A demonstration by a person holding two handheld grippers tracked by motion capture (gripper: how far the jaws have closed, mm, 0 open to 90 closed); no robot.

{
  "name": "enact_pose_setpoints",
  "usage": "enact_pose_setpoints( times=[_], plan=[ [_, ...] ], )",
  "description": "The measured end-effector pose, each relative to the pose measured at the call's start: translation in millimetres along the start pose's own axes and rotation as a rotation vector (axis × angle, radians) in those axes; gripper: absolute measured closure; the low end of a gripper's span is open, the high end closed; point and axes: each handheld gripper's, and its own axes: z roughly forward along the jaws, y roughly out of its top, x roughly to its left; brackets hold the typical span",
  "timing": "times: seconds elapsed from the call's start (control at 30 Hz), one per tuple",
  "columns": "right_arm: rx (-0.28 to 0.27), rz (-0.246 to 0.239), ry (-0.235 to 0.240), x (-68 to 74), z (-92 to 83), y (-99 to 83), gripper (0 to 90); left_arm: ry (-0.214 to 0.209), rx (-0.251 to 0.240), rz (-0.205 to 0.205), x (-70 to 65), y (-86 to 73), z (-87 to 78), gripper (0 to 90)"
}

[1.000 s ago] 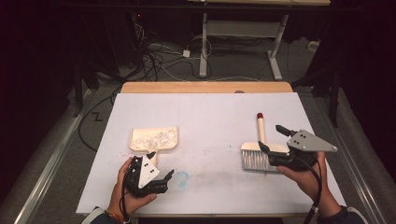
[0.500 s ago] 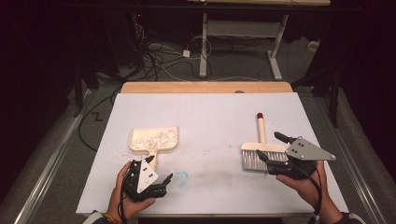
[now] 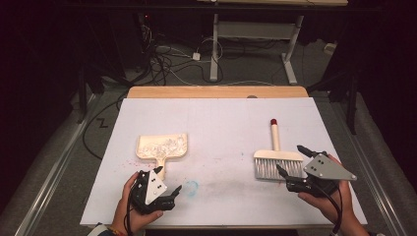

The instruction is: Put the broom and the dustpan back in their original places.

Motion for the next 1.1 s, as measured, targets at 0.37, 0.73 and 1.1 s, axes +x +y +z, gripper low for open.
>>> enact_pose_setpoints(
  times=[0.37, 0.73, 1.1],
  plan=[
    [0.014, -0.004, -0.003, -1.8, -3.7, -19.5, 19.1, -0.005, 0.007, 0.007, -0.1, -1.1, 1.2, 17.1],
    [0.016, 0.012, -0.009, -5.3, -10.4, -44.8, 19.5, -0.005, 0.015, 0.011, 0.4, -1.9, 2.5, 17.1],
    [0.020, 0.055, -0.019, -12.9, -20.2, -70.6, 19.5, 0.000, 0.023, 0.005, 2.3, -2.6, 3.6, 17.1]
  ],
)
